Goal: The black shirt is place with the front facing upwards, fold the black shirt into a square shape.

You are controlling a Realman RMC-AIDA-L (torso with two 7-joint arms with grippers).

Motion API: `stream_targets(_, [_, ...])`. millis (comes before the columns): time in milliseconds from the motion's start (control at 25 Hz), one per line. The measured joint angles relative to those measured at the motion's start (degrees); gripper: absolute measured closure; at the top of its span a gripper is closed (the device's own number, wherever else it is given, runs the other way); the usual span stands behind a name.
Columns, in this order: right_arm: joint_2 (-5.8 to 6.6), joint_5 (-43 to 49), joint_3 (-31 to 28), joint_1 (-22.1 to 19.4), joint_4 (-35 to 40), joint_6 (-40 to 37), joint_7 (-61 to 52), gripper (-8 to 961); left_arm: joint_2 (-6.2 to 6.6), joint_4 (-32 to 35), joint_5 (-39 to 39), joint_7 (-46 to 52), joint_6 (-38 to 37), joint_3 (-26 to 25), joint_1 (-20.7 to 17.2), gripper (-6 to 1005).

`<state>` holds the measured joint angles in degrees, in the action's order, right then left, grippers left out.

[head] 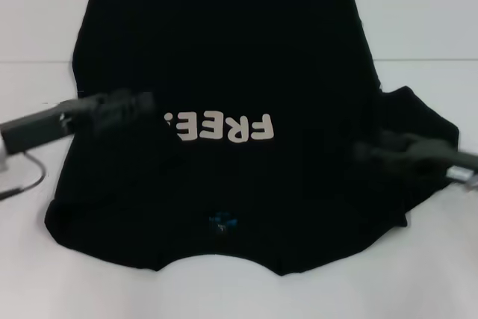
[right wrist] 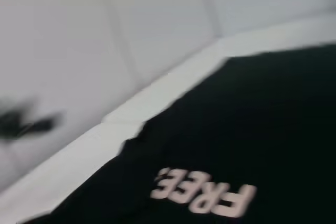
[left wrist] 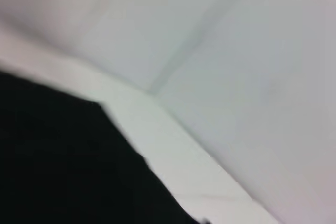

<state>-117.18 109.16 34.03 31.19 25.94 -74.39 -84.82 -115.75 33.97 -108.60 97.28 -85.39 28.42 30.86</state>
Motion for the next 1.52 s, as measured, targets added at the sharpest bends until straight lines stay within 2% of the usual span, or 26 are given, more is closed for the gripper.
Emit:
stream_targets(40, [0.99, 0.9, 0.1, -0.3, 1.9, -0.8, -5.5, 29, -0.01, 0.7, 0.0, -3.6, -2.3, 0.1, -1.4, 231])
stream_targets(120, [3.90, 3.3, 0.0, -1.0, 5.7, -2.8, -18.5, 29, -0.16, 1.8, -0.4, -10.4, -5.7, 0.6, -4.3, 234])
stream_targets(320, [11.23, 12.6, -0.3, -0.3, 8.9, -5.3, -44.6, 29, -0.89, 2.5, -4.3, -21.0, -7.7, 1.6, -7.2, 235])
stream_targets(360, [12.26, 15.2, -0.4, 0.2, 9.3, -5.3, -48.0, 29, -1.03, 2.5, -5.2, -22.1, -7.9, 1.6, -7.4, 235])
stream_targets(440, [13.56, 20.9, -1.4, 1.1, 11.0, -5.3, -54.1, 29, -1.24, 2.6, -7.1, -23.9, -8.0, 1.7, -7.4, 235])
stream_targets(560, [13.72, 25.5, -3.3, 2.1, 14.2, -5.1, -57.7, 29, -1.28, 2.6, -8.3, -24.3, -7.8, 1.7, -7.0, 235])
stream_targets(760, [13.52, 31.3, -3.7, 5.2, 15.2, -2.4, -61.6, 28, -1.18, 2.7, -8.4, -24.0, -8.2, 1.6, -6.4, 234])
stream_targets(1040, [11.62, 38.9, -2.4, 10.5, 10.2, 4.0, -62.2, 28, -1.32, 2.8, -8.6, -23.7, -8.4, 1.6, -6.2, 234])
stream_targets(1520, [9.44, 39.7, 2.2, 13.6, 2.8, 13.2, -62.3, 28, -1.27, 2.7, -8.6, -23.3, -8.5, 1.6, -6.3, 235])
